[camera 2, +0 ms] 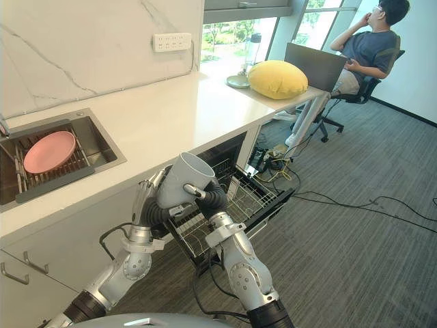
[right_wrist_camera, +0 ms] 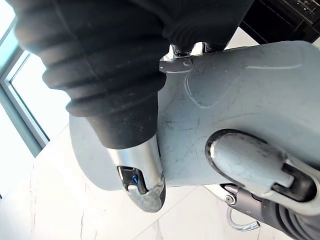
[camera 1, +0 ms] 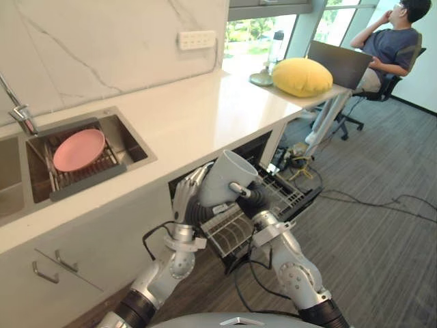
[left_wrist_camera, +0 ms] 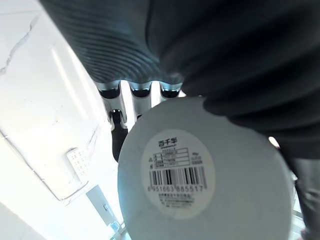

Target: Walk over to the sink, pick up the cup, carry it to the dishwasher, place the cup inside the dishwasher, then close the dishwasher door

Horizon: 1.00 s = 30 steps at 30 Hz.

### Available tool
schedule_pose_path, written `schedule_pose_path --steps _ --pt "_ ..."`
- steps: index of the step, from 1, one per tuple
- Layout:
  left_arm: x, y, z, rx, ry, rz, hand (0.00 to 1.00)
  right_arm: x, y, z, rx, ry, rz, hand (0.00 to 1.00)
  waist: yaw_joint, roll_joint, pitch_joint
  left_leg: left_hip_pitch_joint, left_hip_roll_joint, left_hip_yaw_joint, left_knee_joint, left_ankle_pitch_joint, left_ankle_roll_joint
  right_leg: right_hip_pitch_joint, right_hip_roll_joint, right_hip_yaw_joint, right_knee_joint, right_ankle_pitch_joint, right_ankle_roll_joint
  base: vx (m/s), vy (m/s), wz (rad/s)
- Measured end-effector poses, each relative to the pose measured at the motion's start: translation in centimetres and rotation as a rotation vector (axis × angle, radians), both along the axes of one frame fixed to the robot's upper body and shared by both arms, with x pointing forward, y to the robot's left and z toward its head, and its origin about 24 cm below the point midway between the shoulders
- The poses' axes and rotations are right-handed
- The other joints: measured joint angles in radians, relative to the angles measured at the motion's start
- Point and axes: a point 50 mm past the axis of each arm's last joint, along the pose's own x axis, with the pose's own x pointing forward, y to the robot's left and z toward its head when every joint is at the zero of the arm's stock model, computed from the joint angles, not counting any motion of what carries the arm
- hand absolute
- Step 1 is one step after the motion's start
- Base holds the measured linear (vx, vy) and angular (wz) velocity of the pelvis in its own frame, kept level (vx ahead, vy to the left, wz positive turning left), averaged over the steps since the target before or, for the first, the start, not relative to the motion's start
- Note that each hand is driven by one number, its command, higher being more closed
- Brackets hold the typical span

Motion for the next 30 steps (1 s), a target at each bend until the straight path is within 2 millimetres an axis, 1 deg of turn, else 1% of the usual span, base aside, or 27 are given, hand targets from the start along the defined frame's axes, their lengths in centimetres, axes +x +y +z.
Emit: schedule_pose_path --steps 3,5,11,16,20,24,26,27,28,30 --pt "-0.3 -0.3 -0.5 -0.004 0.027 -0.016 0.00 0.1 -0.1 0.4 0.033 -0.019 -0.038 1.00 0.000 0.001 0.000 0.002 0.000 0.000 -0.004 0.002 0.000 0.000 0.000 0.000 0.000 0.000 0.000 0.00 0.000 0.00" --pt "-0.7 -0.4 -0.9 -0.008 0.052 -0.022 0.00 0.3 -0.5 0.5 0.040 -0.018 -0.075 1.00 0.000 0.000 -0.001 0.007 -0.004 0.001 -0.016 0.007 0.000 0.000 0.000 0.000 0.000 0.000 0.000 0.00 0.000 0.00" --pt "-1.1 -0.2 -1.5 -0.033 0.097 -0.001 0.00 0.4 -0.7 0.6 0.061 -0.020 -0.104 1.00 0.000 0.000 -0.003 0.010 -0.007 0.001 -0.032 0.015 -0.001 -0.004 0.000 0.000 -0.001 0.000 0.000 0.00 0.000 0.00" --pt "-0.7 0.4 -1.4 -0.057 0.103 0.043 0.00 0.5 -0.8 0.6 0.058 -0.011 -0.124 1.00 0.001 0.000 -0.003 0.010 -0.008 0.000 -0.034 0.015 -0.001 -0.004 0.000 -0.001 -0.001 0.001 0.001 0.00 0.000 0.00" --pt "-0.3 1.2 -1.4 -0.104 0.121 0.106 0.00 0.6 -1.3 0.7 0.067 -0.009 -0.183 1.00 0.000 0.000 -0.003 0.010 -0.008 0.000 -0.035 0.016 -0.001 -0.004 0.000 -0.001 -0.001 0.001 0.001 0.00 0.000 0.00" --pt "0.2 2.3 -1.4 -0.212 0.162 0.192 0.00 0.9 -3.2 0.9 0.029 -0.019 -0.314 1.00 0.001 0.000 -0.003 0.011 -0.009 -0.004 -0.037 0.018 -0.001 -0.002 -0.001 -0.004 0.000 0.001 0.001 0.00 -0.002 0.01" --pt "0.0 3.5 -2.0 -0.242 0.203 0.238 0.00 1.0 -4.9 0.8 0.004 -0.017 -0.399 1.00 0.001 0.000 -0.003 0.013 -0.011 -0.008 -0.047 0.026 0.000 -0.002 -0.002 -0.009 0.000 0.001 0.001 -0.02 -0.010 0.06" --pt "-0.1 3.8 -2.2 -0.245 0.217 0.243 0.00 1.0 -5.3 0.6 0.001 -0.009 -0.420 1.00 0.001 -0.001 -0.003 0.016 -0.013 -0.011 -0.054 0.030 0.000 0.000 -0.003 -0.013 0.000 0.001 0.001 -0.02 -0.013 0.11" --pt "-0.4 4.0 -2.6 -0.242 0.246 0.242 0.00 1.1 -6.2 0.0 -0.013 0.015 -0.462 1.00 0.002 -0.001 -0.002 0.024 -0.015 -0.015 -0.068 0.038 0.000 0.005 -0.004 -0.021 -0.001 0.001 0.001 -0.01 -0.009 0.10" --pt "-0.7 4.4 -3.5 -0.248 0.306 0.237 0.00 1.2 -7.2 -1.0 -0.102 0.053 -0.535 1.00 0.009 -0.002 -0.001 0.027 -0.015 -0.020 -0.068 0.038 0.000 0.011 -0.004 -0.027 -0.002 0.000 0.002 -0.02 -0.012 0.09"
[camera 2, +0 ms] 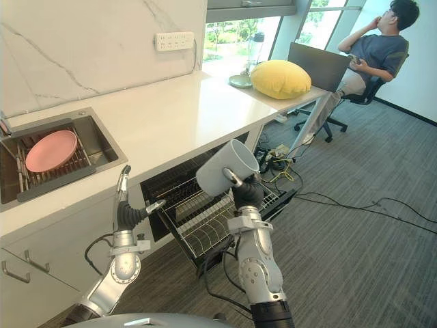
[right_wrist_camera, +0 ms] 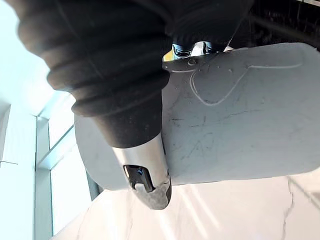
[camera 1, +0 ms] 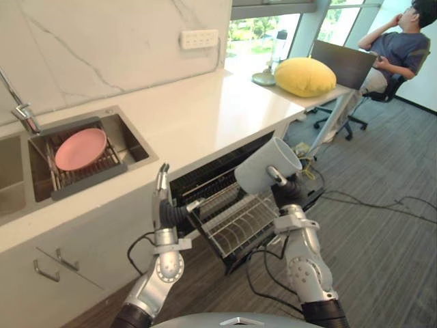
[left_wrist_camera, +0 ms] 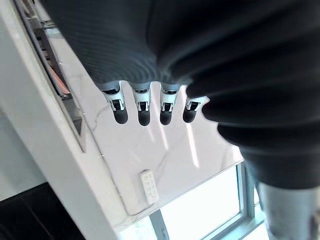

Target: Walk over to the sink, pick up the cup, carry it to the dishwasher, place the cup inside the dishwasher, then close the dishwasher door

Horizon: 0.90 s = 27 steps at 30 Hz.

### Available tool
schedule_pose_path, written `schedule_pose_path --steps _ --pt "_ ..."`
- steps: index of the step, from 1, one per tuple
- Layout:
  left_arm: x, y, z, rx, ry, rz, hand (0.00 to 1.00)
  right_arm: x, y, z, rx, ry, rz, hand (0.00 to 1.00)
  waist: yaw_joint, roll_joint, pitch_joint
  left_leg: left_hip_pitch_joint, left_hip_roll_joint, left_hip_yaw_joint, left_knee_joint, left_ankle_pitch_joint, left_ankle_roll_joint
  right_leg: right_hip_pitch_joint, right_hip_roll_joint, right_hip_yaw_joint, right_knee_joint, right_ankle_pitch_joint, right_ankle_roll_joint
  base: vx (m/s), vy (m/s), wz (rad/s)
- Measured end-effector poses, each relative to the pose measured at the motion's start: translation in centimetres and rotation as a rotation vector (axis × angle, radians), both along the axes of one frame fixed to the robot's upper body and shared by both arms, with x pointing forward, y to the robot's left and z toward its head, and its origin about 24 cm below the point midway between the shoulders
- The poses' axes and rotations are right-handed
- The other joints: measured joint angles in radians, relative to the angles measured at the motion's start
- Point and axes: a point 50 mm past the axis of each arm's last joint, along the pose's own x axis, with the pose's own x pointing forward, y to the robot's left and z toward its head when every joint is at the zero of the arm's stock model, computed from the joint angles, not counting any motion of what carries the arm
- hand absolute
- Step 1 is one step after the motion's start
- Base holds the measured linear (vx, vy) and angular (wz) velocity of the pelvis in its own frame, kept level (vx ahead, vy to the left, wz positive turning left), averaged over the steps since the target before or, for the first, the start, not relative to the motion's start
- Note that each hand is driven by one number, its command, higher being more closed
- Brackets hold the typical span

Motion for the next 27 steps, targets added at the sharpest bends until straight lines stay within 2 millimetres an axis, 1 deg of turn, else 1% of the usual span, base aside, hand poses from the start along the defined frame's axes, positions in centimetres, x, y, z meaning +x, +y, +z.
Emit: schedule_pose_path --steps 2,3,4,5,6,7,9,10,11,12,13,14,15,16,17,19,21,22,23,24,25,27 --pt "-0.2 0.0 -1.1 -0.024 0.083 -0.055 0.00 0.1 -0.7 -0.6 -0.125 0.037 -0.055 1.00 0.009 -0.005 0.016 -0.015 0.000 -0.009 0.008 0.001 0.000 -0.006 -0.004 -0.006 -0.001 -0.001 -0.003 -0.06 -0.004 0.13" --pt "-0.2 0.2 -1.6 -0.048 0.123 -0.095 0.00 0.6 -1.1 -0.7 -0.184 0.045 -0.076 1.00 0.010 -0.013 0.027 -0.044 0.001 -0.015 0.025 -0.002 0.000 -0.023 -0.008 -0.015 0.000 -0.001 -0.004 -0.11 0.003 0.23" --pt "0.1 0.2 -1.9 -0.065 0.156 -0.150 0.00 2.0 -1.7 -0.1 -0.246 0.038 -0.104 1.00 0.007 -0.003 0.056 -0.100 0.008 -0.025 0.078 -0.019 -0.002 -0.055 -0.011 -0.026 0.008 0.004 -0.010 -0.12 0.004 0.26" --pt "0.6 0.3 -1.9 -0.076 0.172 -0.192 0.00 3.6 -2.1 0.9 -0.289 0.016 -0.127 1.00 0.007 0.005 0.097 -0.157 0.023 -0.032 0.137 -0.039 0.000 -0.086 -0.009 -0.033 0.021 0.009 -0.017 -0.28 0.013 0.28" --pt "1.6 0.6 -1.9 -0.091 0.196 -0.245 0.00 6.3 -2.9 3.2 -0.348 -0.030 -0.167 1.00 0.013 0.015 0.183 -0.232 0.045 -0.044 0.216 -0.058 0.002 -0.119 -0.002 -0.055 0.028 0.018 -0.029 -0.28 0.017 0.19" --pt "1.9 0.9 -2.0 -0.093 0.214 -0.257 0.00 7.2 -3.2 4.1 -0.367 -0.046 -0.178 1.00 0.019 0.016 0.213 -0.255 0.053 -0.046 0.234 -0.059 0.002 -0.132 0.001 -0.063 0.027 0.021 -0.033 -0.32 0.026 0.11" --pt "2.4 2.2 -3.1 -0.101 0.291 -0.260 0.00 9.5 -4.1 6.7 -0.429 -0.077 -0.191 1.00 0.045 0.016 0.292 -0.322 0.065 -0.053 0.265 -0.057 0.000 -0.165 0.007 -0.091 0.008 0.044 -0.055 -0.18 0.014 0.05" --pt "2.4 2.6 -3.5 -0.108 0.316 -0.252 0.00 9.9 -4.4 7.1 -0.442 -0.076 -0.196 1.00 0.054 0.016 0.309 -0.335 0.066 -0.054 0.269 -0.057 0.000 -0.173 0.007 -0.099 0.004 0.051 -0.057 -0.10 0.005 0.14" --pt "2.2 3.4 -4.1 -0.117 0.355 -0.226 0.00 10.5 -5.0 7.6 -0.466 -0.063 -0.203 1.00 0.066 0.018 0.341 -0.358 0.066 -0.067 0.283 -0.057 0.001 -0.176 0.007 -0.120 -0.010 0.070 -0.053 -0.05 0.006 0.27" --pt "1.9 4.1 -4.9 -0.117 0.396 -0.200 0.00 10.9 -5.6 7.6 -0.480 -0.038 -0.214 1.00 0.078 0.020 0.359 -0.383 0.065 -0.080 0.288 -0.054 0.005 -0.185 0.007 -0.139 -0.020 0.086 -0.052 -0.02 0.002 0.31" --pt "1.7 4.4 -5.2 -0.118 0.416 -0.186 0.00 11.1 -5.9 7.5 -0.483 -0.023 -0.216 1.00 0.086 0.020 0.366 -0.394 0.065 -0.085 0.289 -0.050 0.009 -0.192 0.008 -0.144 -0.024 0.090 -0.048 0.01 -0.009 0.34" --pt "1.2 4.9 -5.9 -0.118 0.446 -0.158 0.00 11.6 -6.3 7.6 -0.486 0.004 -0.212 1.00 0.093 0.024 0.384 -0.414 0.062 -0.100 0.297 -0.041 0.019 -0.195 0.010 -0.161 -0.039 0.107 -0.029 0.06 -0.021 0.28" --pt "1.0 5.4 -6.4 -0.118 0.469 -0.135 0.00 12.2 -6.6 7.8 -0.506 0.018 -0.208 1.00 0.105 0.034 0.404 -0.426 0.061 -0.106 0.296 -0.038 0.021 -0.201 0.011 -0.168 -0.042 0.111 -0.023 0.06 -0.018 0.24" --pt "0.8 5.4 -6.6 -0.121 0.479 -0.128 0.00 12.4 -6.8 8.1 -0.517 0.027 -0.203 1.00 0.112 0.041 0.413 -0.431 0.059 -0.109 0.294 -0.037 0.022 -0.206 0.011 -0.169 -0.042 0.111 -0.023 0.08 -0.002 0.25" --pt "0.6 5.3 -7.1 -0.136 0.500 -0.118 0.00 13.0 -7.1 8.6 -0.541 0.040 -0.201 1.00 0.115 0.059 0.430 -0.438 0.052 -0.126 0.289 -0.033 0.026 -0.206 0.009 -0.178 -0.042 0.111 -0.023 0.04 0.013 0.22" --pt "0.1 5.2 -7.6 -0.176 0.518 -0.103 0.00 13.6 -7.5 8.8 -0.573 0.078 -0.186 1.00 0.122 0.075 0.442 -0.438 0.035 -0.148 0.259 -0.017 0.029 -0.208 0.000 -0.198 -0.042 0.111 -0.023 0.05 0.030 0.34" --pt "-0.1 5.0 -7.7 -0.194 0.510 -0.095 0.00 14.0 -8.1 8.8 -0.609 0.116 -0.174 1.00 0.136 0.086 0.450 -0.439 0.022 -0.169 0.228 0.003 0.029 -0.211 -0.007 -0.223 -0.042 0.111 -0.023 0.04 0.040 0.38" --pt "-0.1 4.8 -7.6 -0.204 0.492 -0.088 0.00 14.2 -8.5 9.1 -0.628 0.131 -0.167 1.00 0.144 0.094 0.456 -0.443 0.012 -0.185 0.207 0.017 0.028 -0.216 -0.012 -0.235 -0.042 0.111 -0.023 0.01 0.056 0.34" --pt "-0.1 4.8 -7.6 -0.207 0.484 -0.085 0.00 14.5 -8.8 9.3 -0.636 0.145 -0.170 1.00 0.155 0.097 0.458 -0.456 0.007 -0.192 0.200 0.026 0.028 -0.228 -0.015 -0.247 -0.042 0.111 -0.023 0.00 0.066 0.42" --pt "-0.1 4.8 -7.5 -0.224 0.476 -0.083 0.00 14.8 -9.4 10.0 -0.651 0.159 -0.170 1.00 0.166 0.110 0.465 -0.480 -0.001 -0.208 0.187 0.042 0.028 -0.246 -0.020 -0.263 -0.042 0.110 -0.022 -0.01 0.050 0.35" --pt "-0.1 4.7 -7.5 -0.225 0.476 -0.087 0.00 14.9 -9.7 10.2 -0.653 0.165 -0.169 1.00 0.168 0.120 0.471 -0.487 -0.004 -0.214 0.186 0.047 0.029 -0.248 -0.022 -0.275 -0.042 0.109 -0.021 -0.03 0.049 0.36" --pt "-0.3 4.3 -7.7 -0.234 0.486 -0.091 0.00 15.1 -10.4 10.4 -0.659 0.194 -0.172 1.00 0.188 0.145 0.484 -0.499 -0.010 -0.222 0.182 0.058 0.030 -0.258 -0.027 -0.284 -0.038 0.108 -0.020 -0.03 0.054 0.21"
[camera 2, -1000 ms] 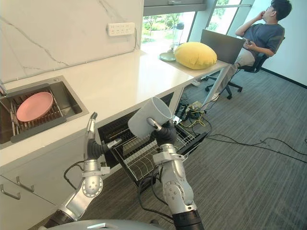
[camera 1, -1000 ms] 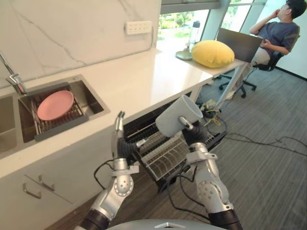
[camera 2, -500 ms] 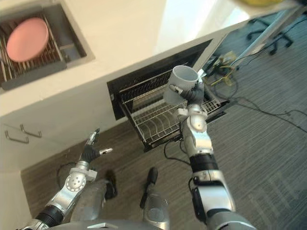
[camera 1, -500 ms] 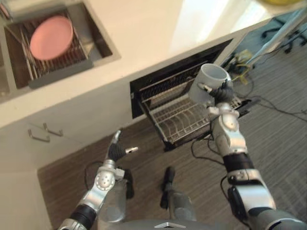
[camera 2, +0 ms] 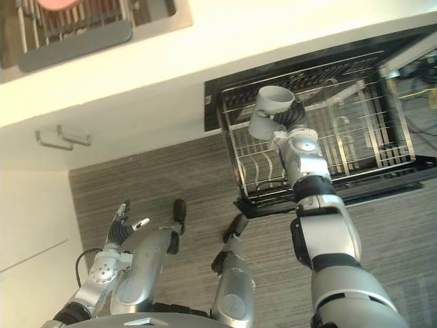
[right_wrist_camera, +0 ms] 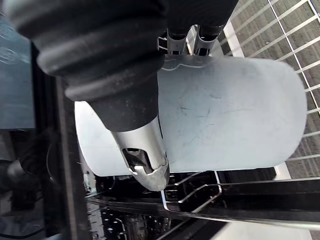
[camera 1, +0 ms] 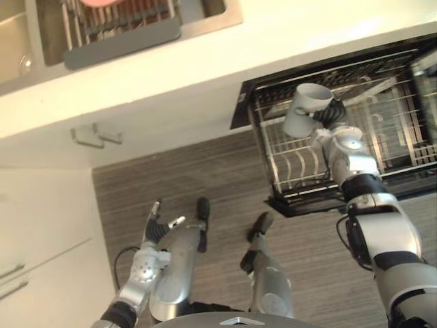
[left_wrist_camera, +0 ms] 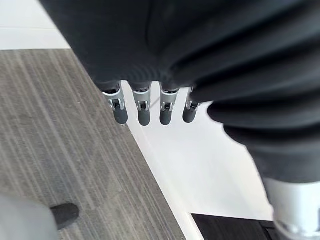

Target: Walk over to the sink, pick up the cup, carry it to the dishwasher, place the cup inside the dishwasher, then close the dishwasher door

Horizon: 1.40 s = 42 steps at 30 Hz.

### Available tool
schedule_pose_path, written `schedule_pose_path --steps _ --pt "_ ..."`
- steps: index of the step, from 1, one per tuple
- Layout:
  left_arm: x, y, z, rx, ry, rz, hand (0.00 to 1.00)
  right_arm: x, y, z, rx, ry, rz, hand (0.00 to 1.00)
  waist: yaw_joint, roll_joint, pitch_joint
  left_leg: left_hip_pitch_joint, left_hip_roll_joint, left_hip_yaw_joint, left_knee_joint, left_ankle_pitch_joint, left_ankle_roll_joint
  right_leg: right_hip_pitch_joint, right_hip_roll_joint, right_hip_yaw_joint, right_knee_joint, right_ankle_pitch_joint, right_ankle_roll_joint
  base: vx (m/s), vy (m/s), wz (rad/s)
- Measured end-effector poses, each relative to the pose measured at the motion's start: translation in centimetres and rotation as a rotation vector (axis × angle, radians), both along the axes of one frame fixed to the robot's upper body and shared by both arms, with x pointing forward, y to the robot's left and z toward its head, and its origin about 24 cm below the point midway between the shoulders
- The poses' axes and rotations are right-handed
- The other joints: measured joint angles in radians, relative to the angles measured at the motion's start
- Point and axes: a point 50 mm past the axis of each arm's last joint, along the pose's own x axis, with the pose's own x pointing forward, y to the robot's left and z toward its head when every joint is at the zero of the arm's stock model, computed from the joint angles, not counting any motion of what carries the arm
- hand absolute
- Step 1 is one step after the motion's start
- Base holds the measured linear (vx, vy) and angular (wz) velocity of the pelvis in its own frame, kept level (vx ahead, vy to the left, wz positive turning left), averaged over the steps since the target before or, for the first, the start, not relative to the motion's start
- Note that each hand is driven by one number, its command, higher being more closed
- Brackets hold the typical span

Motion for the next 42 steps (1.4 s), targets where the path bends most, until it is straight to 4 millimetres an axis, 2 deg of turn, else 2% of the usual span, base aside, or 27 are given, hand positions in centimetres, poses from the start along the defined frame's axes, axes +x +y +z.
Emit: schedule_pose_path --steps 1,3,6,7,10,16,18,21,23,25,26,27,30,32,34,35,36,37,38,39,40,42 --pt "-0.2 -0.4 -0.1 -0.023 0.003 0.006 0.00 0.2 -0.2 0.2 -0.022 0.017 0.005 1.00 0.006 0.020 0.010 -0.004 -0.004 -0.010 -0.004 0.007 0.002 -0.006 -0.003 -0.013 0.011 -0.001 -0.001 -0.05 0.069 0.17" --pt "-0.2 -0.9 -0.1 -0.055 0.005 0.017 0.00 0.5 -0.2 0.5 -0.034 0.039 0.018 1.00 0.016 0.042 0.021 -0.016 -0.007 -0.018 -0.009 0.019 0.005 -0.018 -0.008 -0.026 0.027 -0.009 -0.003 -0.05 0.065 0.16" --pt "-0.4 -1.4 -0.3 -0.061 0.012 0.010 0.00 0.8 -0.4 1.1 -0.107 0.080 0.028 1.00 0.027 0.045 0.022 -0.028 -0.015 -0.045 -0.057 0.062 -0.002 -0.036 -0.010 -0.052 0.030 -0.015 -0.012 -0.05 0.030 0.24" --pt "-0.5 -1.4 -0.3 -0.061 0.012 0.012 0.00 0.8 -0.5 1.1 -0.112 0.083 0.026 0.00 0.027 0.045 0.022 -0.027 -0.015 -0.046 -0.062 0.066 -0.003 -0.037 -0.010 -0.054 0.031 -0.015 -0.012 -0.03 0.005 0.27" --pt "-0.6 -1.4 -0.5 -0.059 0.020 0.021 0.00 1.0 -0.2 1.4 -0.112 0.091 0.031 0.00 0.026 0.047 0.023 -0.024 -0.014 -0.063 -0.086 0.088 -0.008 -0.037 -0.007 -0.076 0.033 -0.016 -0.013 -0.02 -0.001 0.13" --pt "-0.7 -1.6 -0.7 -0.064 0.024 0.035 0.00 1.0 -0.1 0.6 -0.101 0.125 0.037 0.00 0.022 0.056 0.025 0.032 -0.009 -0.072 -0.153 0.126 -0.021 -0.011 -0.002 -0.080 0.038 -0.030 -0.029 0.00 0.000 0.03" --pt "-0.7 -1.6 -0.8 -0.060 0.033 0.036 0.00 1.1 0.3 0.7 -0.101 0.111 0.049 0.00 0.015 0.056 0.025 0.047 -0.005 -0.072 -0.180 0.140 -0.027 -0.010 0.000 -0.080 0.042 -0.030 -0.030 0.00 0.000 0.00" --pt "-0.8 -1.4 -1.0 -0.052 0.052 0.043 0.00 1.1 1.7 2.3 -0.140 0.005 0.124 0.00 -0.007 0.055 0.025 0.082 0.000 -0.072 -0.219 0.159 -0.029 0.008 0.006 -0.080 0.039 -0.031 -0.030 0.00 0.000 0.00" --pt "-1.2 -0.9 -1.3 -0.042 0.074 0.064 0.00 0.4 3.0 2.9 -0.166 -0.080 0.210 0.00 -0.025 0.053 0.025 0.115 0.004 -0.070 -0.220 0.155 -0.033 0.039 0.015 -0.075 0.035 -0.035 -0.028 0.05 -0.035 -0.06" --pt "-2.0 0.3 -1.9 -0.036 0.111 0.122 0.00 -1.2 4.9 1.8 -0.131 -0.176 0.308 0.00 -0.043 0.037 0.020 0.152 0.013 -0.065 -0.221 0.146 -0.042 0.068 0.018 -0.069 0.041 -0.048 -0.029 0.06 -0.035 -0.12" --pt "-2.5 1.0 -2.2 -0.040 0.127 0.162 0.00 -1.9 5.8 0.6 -0.096 -0.194 0.347 0.00 -0.053 0.022 0.012 0.163 0.018 -0.062 -0.221 0.141 -0.046 0.073 0.019 -0.065 0.054 -0.060 -0.030 0.08 -0.062 -0.20" --pt "-3.1 2.1 -2.5 -0.058 0.146 0.231 0.00 -3.5 7.2 -1.8 -0.038 -0.208 0.402 0.00 -0.060 -0.004 -0.003 0.172 0.032 -0.053 -0.198 0.120 -0.053 0.069 0.020 -0.052 0.099 -0.094 -0.034 0.09 -0.070 -0.22" --pt "-4.2 3.7 -3.1 -0.098 0.170 0.330 0.00 -6.7 8.6 -6.1 0.040 -0.168 0.454 0.00 -0.069 -0.034 -0.019 0.185 0.049 -0.052 -0.115 0.062 -0.061 0.070 0.012 -0.046 0.213 -0.170 -0.038 0.07 -0.067 -0.11" --pt "-5.7 5.1 -3.5 -0.107 0.181 0.404 0.00 -9.2 9.2 -7.9 0.056 -0.170 0.470 0.00 -0.088 -0.042 -0.025 0.193 0.054 -0.079 -0.098 0.054 -0.068 0.089 0.005 -0.066 0.251 -0.205 -0.041 0.05 -0.090 0.30" --pt "-7.7 6.1 -4.3 -0.113 0.229 0.475 0.00 -10.4 9.2 -8.5 0.070 -0.189 0.455 0.00 -0.088 -0.043 -0.028 0.208 0.057 -0.098 -0.118 0.065 -0.078 0.117 0.015 -0.094 0.229 -0.212 -0.041 -0.01 -0.073 0.39" --pt "-9.5 6.7 -5.2 -0.127 0.292 0.529 0.00 -11.3 9.0 -9.0 0.084 -0.198 0.440 0.00 -0.085 -0.045 -0.039 0.223 0.061 -0.095 -0.135 0.062 -0.081 0.135 0.017 -0.109 0.221 -0.221 -0.039 0.00 -0.045 0.43" --pt "-11.8 7.0 -6.0 -0.136 0.357 0.569 0.00 -12.4 8.7 -9.6 0.105 -0.205 0.417 0.00 -0.085 -0.050 -0.070 0.226 0.080 -0.021 -0.138 0.030 -0.055 0.151 0.010 -0.142 0.220 -0.221 -0.045 0.04 -0.043 0.53" --pt "-12.8 7.1 -6.3 -0.139 0.385 0.582 0.00 -13.0 8.4 -9.8 0.109 -0.211 0.405 0.00 -0.090 -0.057 -0.088 0.233 0.094 0.038 -0.139 0.008 -0.042 0.162 -0.003 -0.163 0.216 -0.214 -0.038 0.11 0.012 0.77" --pt "-14.4 6.8 -6.7 -0.142 0.430 0.586 0.00 -13.8 7.6 -9.6 0.101 -0.232 0.386 0.00 -0.102 -0.071 -0.127 0.236 0.114 0.148 -0.109 -0.020 -0.013 0.169 -0.040 -0.189 0.225 -0.219 -0.029 0.14 0.047 0.73" --pt "-15.1 6.5 -6.9 -0.146 0.448 0.590 0.00 -14.0 7.1 -9.3 0.091 -0.255 0.374 0.00 -0.108 -0.070 -0.137 0.245 0.127 0.188 -0.081 -0.011 -0.004 0.176 -0.056 -0.203 0.243 -0.225 -0.021 0.18 0.103 0.80" --pt "-16.0 5.6 -7.2 -0.152 0.478 0.585 0.00 -14.1 5.8 -8.3 0.086 -0.310 0.336 0.00 -0.120 -0.054 -0.154 0.276 0.140 0.212 -0.073 0.033 -0.045 0.199 -0.072 -0.222 0.275 -0.245 0.003 0.14 0.134 0.66" --pt "-16.7 5.2 -7.3 -0.149 0.498 0.587 0.00 -14.2 4.7 -7.5 0.118 -0.376 0.288 0.00 -0.125 -0.055 -0.188 0.320 0.107 0.198 -0.133 0.034 -0.058 0.243 -0.088 -0.253 0.257 -0.236 0.024 0.08 0.150 0.55"
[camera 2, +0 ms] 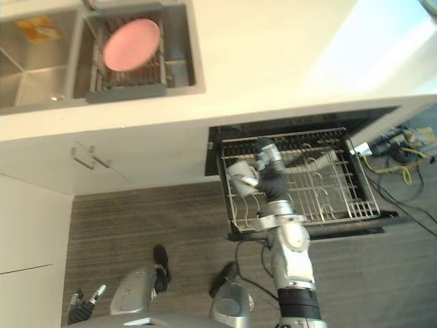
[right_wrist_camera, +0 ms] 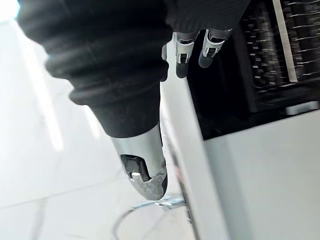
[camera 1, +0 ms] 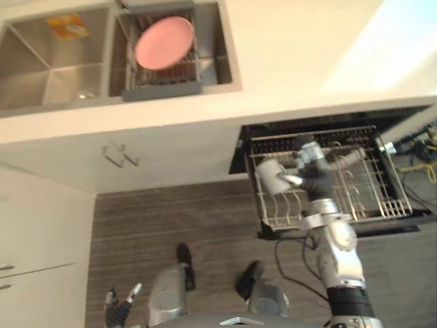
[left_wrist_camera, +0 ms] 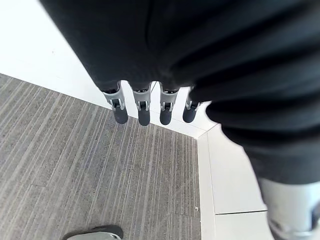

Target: Walk over to the sink, pick up the cup, carry it to the dishwasher, place the cup inside the dishwasher, then close the dishwasher door

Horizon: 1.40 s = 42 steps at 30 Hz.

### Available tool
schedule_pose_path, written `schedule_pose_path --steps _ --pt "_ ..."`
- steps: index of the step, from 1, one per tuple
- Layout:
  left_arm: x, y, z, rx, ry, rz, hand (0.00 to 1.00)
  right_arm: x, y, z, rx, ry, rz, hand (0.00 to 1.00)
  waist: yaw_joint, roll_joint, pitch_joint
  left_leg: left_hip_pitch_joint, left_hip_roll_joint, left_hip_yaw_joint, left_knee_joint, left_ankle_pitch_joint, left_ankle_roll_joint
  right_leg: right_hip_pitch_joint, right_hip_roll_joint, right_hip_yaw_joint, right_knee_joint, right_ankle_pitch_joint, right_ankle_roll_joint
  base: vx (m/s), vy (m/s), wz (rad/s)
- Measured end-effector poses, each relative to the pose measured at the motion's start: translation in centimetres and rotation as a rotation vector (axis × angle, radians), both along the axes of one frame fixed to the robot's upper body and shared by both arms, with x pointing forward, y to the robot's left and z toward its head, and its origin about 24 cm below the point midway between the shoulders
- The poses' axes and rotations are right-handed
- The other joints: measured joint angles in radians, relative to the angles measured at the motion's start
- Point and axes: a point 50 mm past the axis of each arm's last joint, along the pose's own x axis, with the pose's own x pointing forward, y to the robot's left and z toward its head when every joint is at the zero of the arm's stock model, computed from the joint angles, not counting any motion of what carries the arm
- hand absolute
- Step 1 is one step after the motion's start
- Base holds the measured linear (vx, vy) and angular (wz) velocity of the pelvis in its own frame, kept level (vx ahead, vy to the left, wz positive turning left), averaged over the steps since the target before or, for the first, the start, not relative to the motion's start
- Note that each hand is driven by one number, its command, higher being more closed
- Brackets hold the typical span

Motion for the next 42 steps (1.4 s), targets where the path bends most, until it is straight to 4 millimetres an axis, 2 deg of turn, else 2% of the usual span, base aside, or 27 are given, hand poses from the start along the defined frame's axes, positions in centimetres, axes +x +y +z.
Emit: schedule_pose_path --steps 2,4,7,8,9,10,11,12,13,14,15,16,20,24,28,31,34,40,41,42 --pt "-0.7 0.3 -0.2 0.017 0.032 0.000 0.00 -0.1 0.3 0.1 0.034 -0.029 0.001 0.00 0.003 -0.022 -0.047 0.063 -0.044 -0.019 -0.128 0.056 -0.004 0.039 -0.002 -0.019 -0.054 0.029 0.012 0.02 0.122 0.32" --pt "-0.8 0.6 -0.2 0.029 0.041 -0.008 0.00 -0.1 0.9 -0.1 0.066 -0.038 0.006 0.00 0.006 -0.030 -0.067 0.094 -0.063 -0.021 -0.196 0.088 0.002 0.043 -0.008 -0.021 -0.057 0.036 0.017 -0.05 0.084 0.12" --pt "-0.6 0.7 -0.1 0.051 0.051 -0.061 0.00 -0.2 1.1 -0.4 0.096 -0.031 -0.008 0.00 -0.002 -0.035 -0.077 0.106 -0.096 -0.039 -0.219 0.081 0.011 0.045 -0.042 -0.026 -0.016 0.016 0.003 -0.06 0.085 0.16" --pt "-0.7 0.7 -0.2 0.050 0.066 -0.071 0.00 -0.6 1.0 -0.4 0.099 -0.031 -0.023 0.00 -0.013 -0.033 -0.078 0.107 -0.110 -0.058 -0.219 0.073 0.024 0.035 -0.054 0.020 0.029 -0.027 -0.044 -0.07 0.113 0.58" --pt "-0.8 0.8 -0.3 0.052 0.077 -0.089 0.00 -1.8 0.7 -0.4 0.105 -0.036 -0.051 0.00 -0.036 -0.033 -0.082 0.107 -0.117 -0.115 -0.218 0.071 0.028 0.010 -0.010 0.168 0.054 -0.118 -0.132 -0.05 0.072 0.94" --pt "-0.8 0.8 -0.3 0.058 0.086 -0.104 0.00 -2.6 0.4 -0.4 0.109 -0.037 -0.080 0.00 -0.057 -0.035 -0.085 0.106 -0.120 -0.150 -0.217 0.072 0.032 0.007 0.029 0.253 0.050 -0.153 -0.169 0.01 0.002 1.60" --pt "-0.9 1.2 -0.3 0.074 0.101 -0.139 0.00 -4.1 -0.2 -0.4 0.114 -0.038 -0.141 0.00 -0.095 -0.046 -0.097 0.115 -0.136 -0.214 -0.214 0.075 0.040 0.011 0.098 0.413 0.043 -0.189 -0.181 0.09 -0.051 1.87" --pt "-1.2 1.8 -0.5 0.092 0.134 -0.172 0.00 -5.1 -1.0 -0.4 0.112 -0.034 -0.198 0.00 -0.116 -0.073 -0.106 0.121 -0.155 -0.253 -0.213 0.091 0.054 0.027 0.129 0.514 0.044 -0.198 -0.157 0.15 -0.072 1.64" --pt "-1.4 2.1 -0.6 0.096 0.158 -0.176 0.00 -5.4 -1.4 -0.4 0.109 -0.032 -0.221 0.00 -0.114 -0.086 -0.112 0.126 -0.162 -0.267 -0.212 0.092 0.053 0.038 0.130 0.528 0.043 -0.201 -0.144 0.17 -0.047 0.93" --pt "-2.0 2.5 -0.8 0.099 0.199 -0.179 0.00 -5.7 -2.0 -0.2 0.113 -0.037 -0.254 0.00 -0.095 -0.105 -0.127 0.134 -0.168 -0.272 -0.211 0.102 0.055 0.057 0.130 0.535 0.031 -0.183 -0.114 0.19 -0.042 0.36" --pt "-2.0 2.8 -0.8 0.098 0.210 -0.186 0.00 -5.5 -2.2 0.1 0.117 -0.054 -0.258 0.00 -0.087 -0.112 -0.131 0.140 -0.169 -0.280 -0.211 0.100 0.054 0.073 0.131 0.535 0.018 -0.159 -0.082 0.14 -0.026 0.25" --pt "-1.9 2.8 -0.8 0.093 0.209 -0.191 0.00 -5.3 -2.2 0.4 0.112 -0.064 -0.254 0.00 -0.086 -0.120 -0.136 0.143 -0.168 -0.284 -0.211 0.100 0.054 0.078 0.133 0.535 0.016 -0.150 -0.076 0.10 -0.038 0.23" --pt "-0.7 2.5 -0.8 0.067 0.178 -0.215 0.00 -4.8 -2.2 1.1 0.147 -0.100 -0.247 0.00 -0.077 -0.097 -0.140 0.154 -0.163 -0.289 -0.212 0.101 0.054 0.094 0.139 0.544 0.005 -0.133 -0.067 0.01 -0.024 0.04" --pt "-1.0 2.1 -1.1 0.039 0.190 -0.229 0.00 -5.1 -2.3 0.3 0.164 -0.045 -0.261 0.00 -0.074 -0.072 -0.146 0.165 -0.158 -0.269 -0.218 0.103 0.051 0.106 0.142 0.570 -0.007 -0.124 -0.051 -0.08 -0.028 -0.19" --pt "-1.4 1.4 -1.4 0.014 0.220 -0.262 0.00 -5.4 -2.6 -0.2 0.181 -0.013 -0.322 0.00 -0.086 -0.055 -0.153 0.160 -0.151 -0.250 -0.219 0.104 0.042 0.106 0.148 0.588 -0.038 -0.129 -0.032 -0.15 -0.027 -0.14" --pt "-1.7 1.2 -1.6 0.001 0.243 -0.263 0.00 -6.0 -3.0 -0.6 0.186 0.013 -0.376 0.00 -0.096 -0.055 -0.154 0.159 -0.143 -0.239 -0.219 0.106 0.039 0.105 0.156 0.589 -0.037 -0.130 -0.034 -0.15 -0.017 -0.02" --pt "-1.8 0.9 -1.7 -0.014 0.245 -0.263 0.00 -6.8 -3.4 -0.1 0.186 -0.003 -0.426 0.00 -0.101 -0.039 -0.164 0.154 -0.135 -0.221 -0.219 0.107 0.037 0.093 0.158 0.597 -0.048 -0.117 -0.054 -0.05 0.012 -0.07" --pt "-2.0 1.1 -1.7 -0.011 0.256 -0.262 0.00 -7.0 -3.7 -0.3 0.206 0.006 -0.468 0.00 -0.104 -0.051 -0.171 0.162 -0.127 -0.162 -0.218 0.108 0.044 0.085 0.165 0.647 -0.053 -0.109 -0.066 0.00 0.004 -0.19" --pt "-2.0 1.1 -1.7 -0.011 0.255 -0.262 0.00 -7.1 -3.6 -0.3 0.210 0.004 -0.470 0.00 -0.103 -0.052 -0.172 0.159 -0.127 -0.150 -0.210 0.101 0.044 0.081 0.164 0.653 -0.048 -0.111 -0.063 0.02 -0.007 -0.23" --pt "-1.9 1.2 -1.6 -0.008 0.252 -0.260 0.00 -7.1 -3.5 -0.4 0.220 -0.001 -0.472 0.00 -0.104 -0.055 -0.174 0.116 -0.119 -0.131 -0.128 0.057 0.042 0.058 0.164 0.665 -0.027 -0.118 -0.063 0.02 -0.013 -0.17"
